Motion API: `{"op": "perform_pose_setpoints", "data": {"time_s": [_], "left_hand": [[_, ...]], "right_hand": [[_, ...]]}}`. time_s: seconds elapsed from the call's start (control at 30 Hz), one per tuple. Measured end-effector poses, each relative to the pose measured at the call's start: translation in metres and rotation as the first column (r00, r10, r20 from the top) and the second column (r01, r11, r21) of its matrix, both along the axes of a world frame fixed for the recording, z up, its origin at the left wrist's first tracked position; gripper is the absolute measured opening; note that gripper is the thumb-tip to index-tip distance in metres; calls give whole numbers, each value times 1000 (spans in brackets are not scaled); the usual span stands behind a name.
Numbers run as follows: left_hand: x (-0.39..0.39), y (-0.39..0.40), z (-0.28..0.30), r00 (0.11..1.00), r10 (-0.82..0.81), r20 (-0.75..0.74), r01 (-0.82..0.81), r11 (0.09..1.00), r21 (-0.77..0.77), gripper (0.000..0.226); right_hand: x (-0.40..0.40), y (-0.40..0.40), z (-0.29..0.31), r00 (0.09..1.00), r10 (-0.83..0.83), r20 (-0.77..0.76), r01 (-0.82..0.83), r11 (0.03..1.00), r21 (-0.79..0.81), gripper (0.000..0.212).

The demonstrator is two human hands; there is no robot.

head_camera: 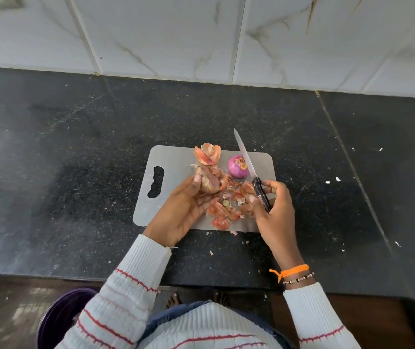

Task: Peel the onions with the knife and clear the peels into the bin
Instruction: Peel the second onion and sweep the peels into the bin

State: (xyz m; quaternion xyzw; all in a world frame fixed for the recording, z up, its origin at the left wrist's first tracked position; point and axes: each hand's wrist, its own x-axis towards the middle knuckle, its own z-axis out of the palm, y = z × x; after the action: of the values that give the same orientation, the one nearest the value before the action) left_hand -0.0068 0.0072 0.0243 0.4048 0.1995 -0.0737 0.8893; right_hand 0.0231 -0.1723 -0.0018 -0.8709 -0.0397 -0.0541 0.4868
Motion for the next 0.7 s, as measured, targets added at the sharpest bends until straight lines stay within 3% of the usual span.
{"op": "perform_pose_setpoints", "data": {"time_s": [0.1,0.27,0.57,0.7], "left_hand": [[-2,-1,1,1000,-18,-11,17,995,-102,35],[-7,1,3,998,-69,12,70,994,-89,33],[-8,-1,3,995,-59,86,75,978,-194,41],[-6,-2,6,995,-58,83,75,972,-223,37]], "right_hand": [[-1,6,-1,998,21,53,-21,1000,-6,36],[-1,12,0,994,36,108,-35,999,-9,28],[4,9,-11,963,241,121,-197,934,-298,43],[6,8,-14,965,244,98,-205,933,-297,47]]}}
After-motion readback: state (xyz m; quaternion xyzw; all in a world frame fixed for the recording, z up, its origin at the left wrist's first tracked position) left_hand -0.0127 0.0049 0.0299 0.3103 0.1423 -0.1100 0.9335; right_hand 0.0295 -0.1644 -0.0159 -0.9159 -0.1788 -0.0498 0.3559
